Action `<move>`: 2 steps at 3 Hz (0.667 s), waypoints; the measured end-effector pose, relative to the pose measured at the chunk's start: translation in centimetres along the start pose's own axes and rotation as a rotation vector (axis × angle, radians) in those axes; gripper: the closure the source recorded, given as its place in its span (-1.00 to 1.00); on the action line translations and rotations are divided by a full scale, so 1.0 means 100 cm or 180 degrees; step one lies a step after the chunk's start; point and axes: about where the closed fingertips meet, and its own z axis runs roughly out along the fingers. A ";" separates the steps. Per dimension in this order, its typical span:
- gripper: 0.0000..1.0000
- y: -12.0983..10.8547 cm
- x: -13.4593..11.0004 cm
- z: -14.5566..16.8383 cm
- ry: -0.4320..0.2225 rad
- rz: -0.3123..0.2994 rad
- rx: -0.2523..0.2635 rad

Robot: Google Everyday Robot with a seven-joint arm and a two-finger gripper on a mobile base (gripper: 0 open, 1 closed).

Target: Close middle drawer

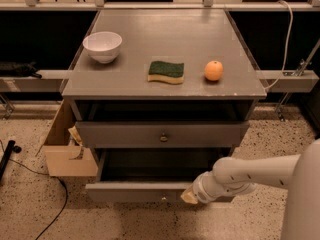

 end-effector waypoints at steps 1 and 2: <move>1.00 -0.026 0.003 -0.010 0.0008 0.0109 0.0167; 1.00 -0.026 0.003 -0.010 0.0008 0.0109 0.0167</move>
Offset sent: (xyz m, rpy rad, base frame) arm 0.0156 -0.0176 0.0036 -0.0217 -0.0171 -0.0456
